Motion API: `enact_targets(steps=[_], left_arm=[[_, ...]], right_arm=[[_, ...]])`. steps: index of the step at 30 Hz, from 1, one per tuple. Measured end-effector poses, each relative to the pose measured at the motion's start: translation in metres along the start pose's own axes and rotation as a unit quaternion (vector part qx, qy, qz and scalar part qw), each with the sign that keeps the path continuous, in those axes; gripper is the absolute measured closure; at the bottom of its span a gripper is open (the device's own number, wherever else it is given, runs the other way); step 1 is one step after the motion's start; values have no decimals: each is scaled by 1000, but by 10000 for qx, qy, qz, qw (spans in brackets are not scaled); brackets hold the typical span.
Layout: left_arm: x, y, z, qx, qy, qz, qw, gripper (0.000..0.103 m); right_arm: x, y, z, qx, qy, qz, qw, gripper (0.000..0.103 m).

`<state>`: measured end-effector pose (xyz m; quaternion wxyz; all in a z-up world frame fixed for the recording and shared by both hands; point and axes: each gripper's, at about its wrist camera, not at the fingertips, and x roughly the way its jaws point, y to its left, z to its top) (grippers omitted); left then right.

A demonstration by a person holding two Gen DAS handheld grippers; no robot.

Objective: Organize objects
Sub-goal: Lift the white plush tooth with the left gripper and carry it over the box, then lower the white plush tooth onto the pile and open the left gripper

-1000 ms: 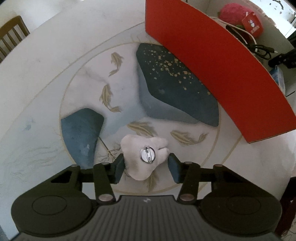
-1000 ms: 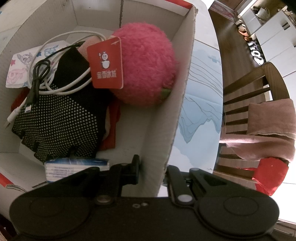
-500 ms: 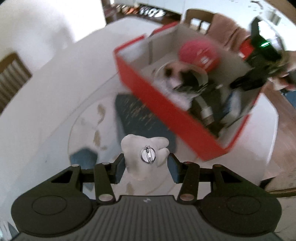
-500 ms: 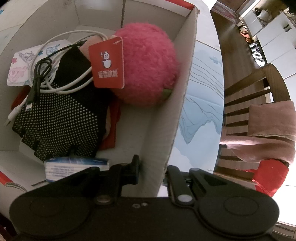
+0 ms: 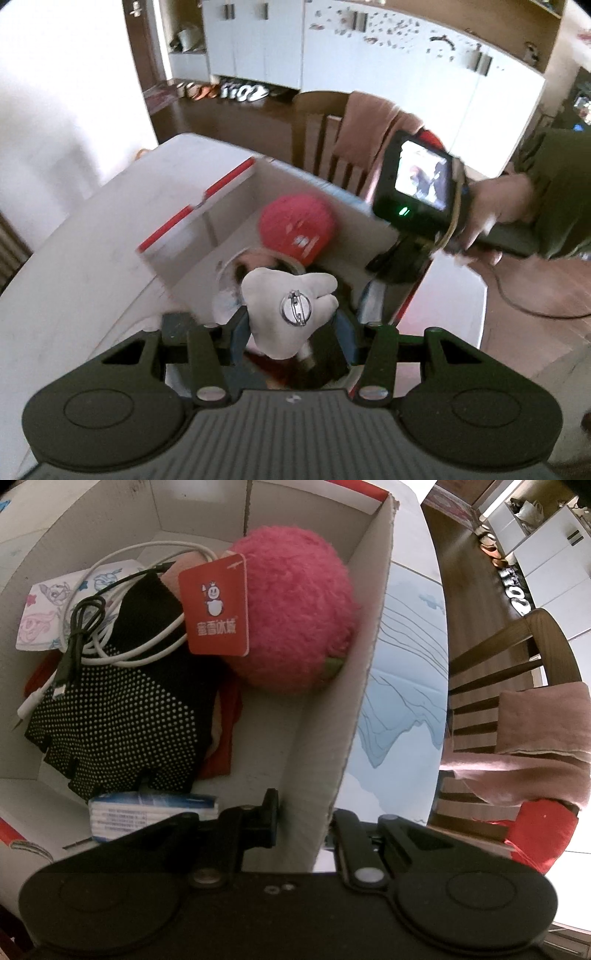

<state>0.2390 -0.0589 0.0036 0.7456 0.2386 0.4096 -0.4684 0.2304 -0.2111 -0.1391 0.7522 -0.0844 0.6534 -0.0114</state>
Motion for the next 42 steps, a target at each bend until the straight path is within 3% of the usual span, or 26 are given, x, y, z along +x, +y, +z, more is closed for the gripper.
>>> enact_targets(steps=[13, 24, 35, 41, 42], left_arm=[[61, -31, 17, 328, 249, -79, 9991, 55], [110, -21, 23, 90, 458, 202, 9987, 55], [143, -23, 16, -84, 879, 204, 9959, 54], [140, -24, 15, -202, 787, 273, 9963, 47], [139, -24, 16, -229, 761, 265, 9965, 42]], right_arm=[[1, -1, 0, -28, -17, 18, 10000, 93], [1, -1, 0, -59, -39, 38, 10000, 93], [0, -2, -1, -72, -56, 85, 9999, 93], [1, -4, -1, -83, -79, 123, 9999, 93], [1, -4, -1, -89, -83, 134, 9998, 93]])
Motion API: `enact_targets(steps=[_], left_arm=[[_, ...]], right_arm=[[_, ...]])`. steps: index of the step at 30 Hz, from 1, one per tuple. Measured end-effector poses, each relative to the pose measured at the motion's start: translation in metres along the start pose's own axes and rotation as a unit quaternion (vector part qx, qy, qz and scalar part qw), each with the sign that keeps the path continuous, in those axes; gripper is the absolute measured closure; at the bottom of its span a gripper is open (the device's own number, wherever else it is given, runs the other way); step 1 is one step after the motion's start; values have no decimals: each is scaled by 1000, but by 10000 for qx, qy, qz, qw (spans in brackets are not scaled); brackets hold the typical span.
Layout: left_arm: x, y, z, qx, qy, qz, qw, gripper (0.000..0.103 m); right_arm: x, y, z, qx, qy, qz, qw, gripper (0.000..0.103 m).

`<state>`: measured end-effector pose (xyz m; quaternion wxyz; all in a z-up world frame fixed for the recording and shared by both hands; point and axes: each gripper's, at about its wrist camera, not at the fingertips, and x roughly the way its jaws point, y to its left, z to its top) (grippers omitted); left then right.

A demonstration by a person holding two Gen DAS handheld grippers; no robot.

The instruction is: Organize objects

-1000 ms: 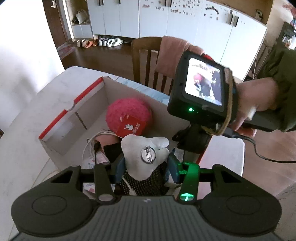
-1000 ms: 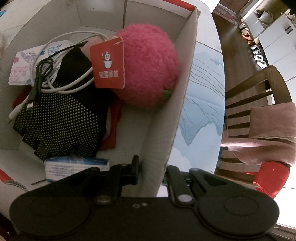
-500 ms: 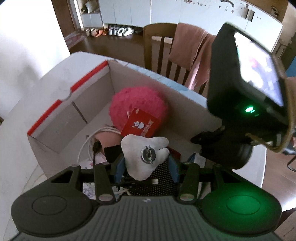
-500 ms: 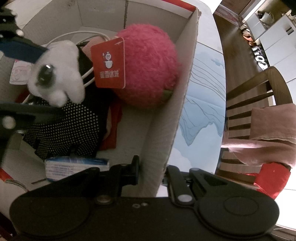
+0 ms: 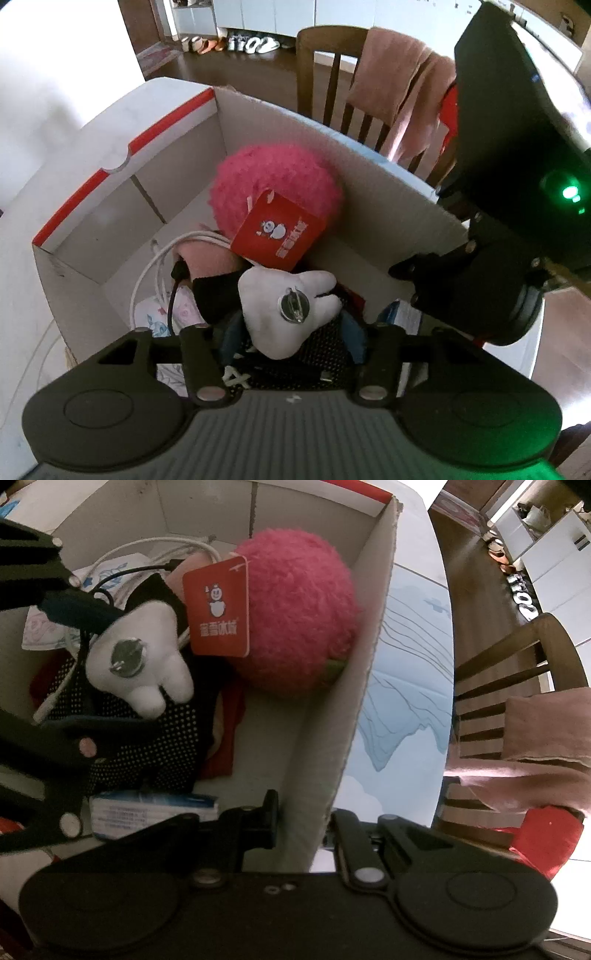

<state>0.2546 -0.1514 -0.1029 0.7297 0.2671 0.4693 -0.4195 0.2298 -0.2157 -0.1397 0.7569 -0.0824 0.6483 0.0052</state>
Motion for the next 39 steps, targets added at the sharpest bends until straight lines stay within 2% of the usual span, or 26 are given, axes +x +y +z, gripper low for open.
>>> enact_targets(steps=[7, 22, 33, 36, 39], left_arm=[[-15, 4, -2, -233, -139, 168, 9995, 26], [-80, -2, -16, -629, -528, 540, 9952, 26], [-119, -15, -31, -662, -699, 511, 9940, 25], [-126, -16, -37, -626, -760, 482, 9940, 21], [-134, -13, -43, -630, -847, 454, 9934, 21]], right_arm=[[1, 0, 0, -66, -19, 34, 10000, 93], [1, 0, 0, -236, -40, 80, 9997, 93], [-9, -3, 1, -182, -140, 137, 9996, 89], [-17, -4, 1, -116, -208, 152, 9996, 89], [-28, -3, -2, -23, -274, 139, 9995, 87]])
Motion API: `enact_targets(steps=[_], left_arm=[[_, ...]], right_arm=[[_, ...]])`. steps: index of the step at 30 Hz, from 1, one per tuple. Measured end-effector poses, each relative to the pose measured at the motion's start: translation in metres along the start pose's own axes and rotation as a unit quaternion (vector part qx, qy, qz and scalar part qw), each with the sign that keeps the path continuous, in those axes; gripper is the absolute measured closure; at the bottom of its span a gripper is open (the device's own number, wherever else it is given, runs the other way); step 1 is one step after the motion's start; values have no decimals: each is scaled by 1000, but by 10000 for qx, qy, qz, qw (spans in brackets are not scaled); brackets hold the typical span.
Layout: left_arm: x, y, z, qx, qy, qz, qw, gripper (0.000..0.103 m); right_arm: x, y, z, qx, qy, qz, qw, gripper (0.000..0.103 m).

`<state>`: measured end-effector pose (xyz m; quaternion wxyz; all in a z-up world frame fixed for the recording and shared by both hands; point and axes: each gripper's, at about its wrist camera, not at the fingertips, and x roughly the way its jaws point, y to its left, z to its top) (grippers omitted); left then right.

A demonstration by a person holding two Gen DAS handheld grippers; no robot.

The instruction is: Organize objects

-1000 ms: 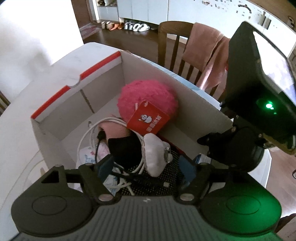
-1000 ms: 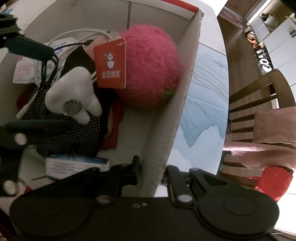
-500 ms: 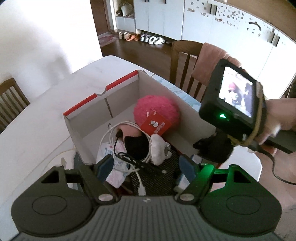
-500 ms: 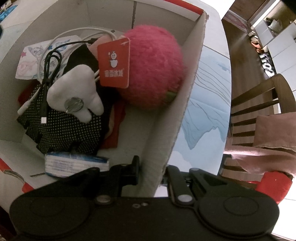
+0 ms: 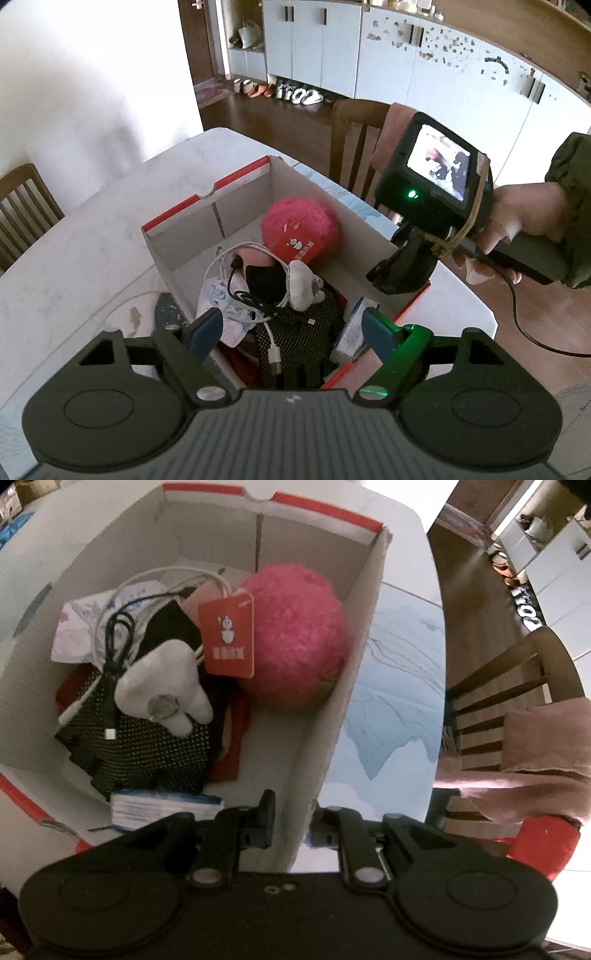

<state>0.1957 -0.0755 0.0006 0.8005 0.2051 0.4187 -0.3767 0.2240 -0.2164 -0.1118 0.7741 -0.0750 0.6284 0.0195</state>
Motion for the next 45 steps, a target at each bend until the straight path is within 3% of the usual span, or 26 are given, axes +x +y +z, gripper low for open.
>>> enact_targets(steps=[5, 12, 15, 19, 23, 29, 34, 39, 45], left_arm=[[-12, 9, -8, -55, -132, 8, 9999, 21], [-24, 24, -23, -207, -360, 82, 9991, 9], [-27, 30, -30, -289, -395, 13, 9988, 0], [-32, 32, -40, -274, -470, 182, 9984, 0], [-39, 42, -51, -503, -591, 113, 9969, 0], [-57, 46, -68, -648, -949, 226, 9931, 0], [-79, 36, -83, -392, -1394, 581, 9878, 0], [-95, 33, -95, -464, -1635, 382, 9847, 0], [-104, 31, -108, -563, -1756, 176, 9827, 0]], right_arm=[[-25, 3, -9, 203, -214, -68, 9995, 73], [-73, 9, -35, 785, -844, -41, 9933, 61], [-91, 13, -48, 1068, -1206, 111, 9869, 46], [-117, 25, -67, 1328, -1811, 241, 9742, 32], [-141, 42, -83, 1343, -2476, 205, 9593, 17], [-168, 63, -102, 1583, -3216, -114, 9335, 8], [-177, 75, -118, 1801, -3679, -467, 9111, 0], [-178, 89, -131, 1948, -3839, -577, 9007, 0], [-175, 111, -142, 1804, -3851, -708, 9023, 0]])
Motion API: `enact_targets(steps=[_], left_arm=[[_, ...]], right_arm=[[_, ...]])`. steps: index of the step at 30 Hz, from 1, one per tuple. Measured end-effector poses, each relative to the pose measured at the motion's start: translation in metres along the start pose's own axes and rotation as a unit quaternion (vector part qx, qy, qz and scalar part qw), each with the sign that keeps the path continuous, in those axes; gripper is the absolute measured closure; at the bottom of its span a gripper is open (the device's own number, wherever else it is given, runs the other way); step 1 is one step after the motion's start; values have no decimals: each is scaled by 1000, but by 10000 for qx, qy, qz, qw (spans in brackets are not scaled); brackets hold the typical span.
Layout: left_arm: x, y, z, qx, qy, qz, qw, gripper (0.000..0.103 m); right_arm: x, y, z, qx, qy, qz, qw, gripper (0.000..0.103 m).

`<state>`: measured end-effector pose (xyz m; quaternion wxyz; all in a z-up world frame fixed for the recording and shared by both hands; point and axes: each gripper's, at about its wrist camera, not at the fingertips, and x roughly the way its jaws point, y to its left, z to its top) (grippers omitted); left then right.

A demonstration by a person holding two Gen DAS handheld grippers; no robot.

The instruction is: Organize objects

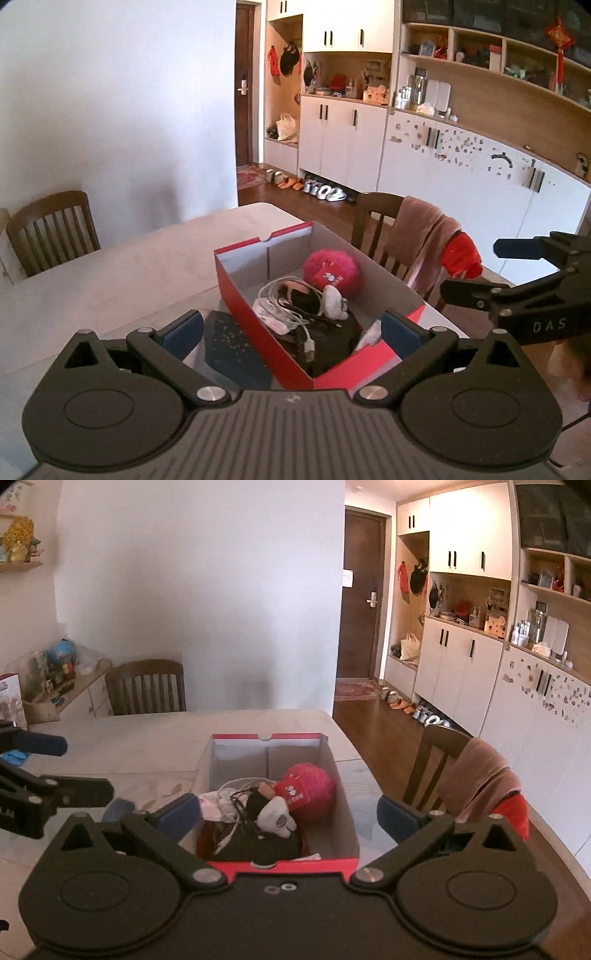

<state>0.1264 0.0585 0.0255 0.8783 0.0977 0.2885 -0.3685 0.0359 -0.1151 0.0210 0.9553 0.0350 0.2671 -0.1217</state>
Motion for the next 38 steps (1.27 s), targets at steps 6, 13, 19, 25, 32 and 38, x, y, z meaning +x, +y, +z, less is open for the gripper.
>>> enact_targets(steps=[6, 13, 19, 25, 32, 38], left_arm=[[-8, -3, -13, 16, -8, 40, 10000, 0], [-17, -1, -19, -85, -69, 98, 9999, 0], [-18, 1, -25, -183, 29, 101, 9998, 0], [-20, 3, -28, -212, 39, 54, 9998, 0], [-24, 4, -33, -196, 55, 45, 9998, 0], [-24, 5, -32, -147, 66, 56, 9999, 0]], right_arm=[[-14, 9, -8, 9, -61, 109, 9999, 0], [-28, 23, -18, -76, -64, 179, 9998, 0], [-31, 27, -22, -41, 15, 148, 9999, 0], [-33, 30, -25, -47, 35, 119, 9999, 1], [-32, 34, -27, -51, 108, 91, 9999, 1], [-31, 36, -27, -13, 165, 119, 9998, 1]])
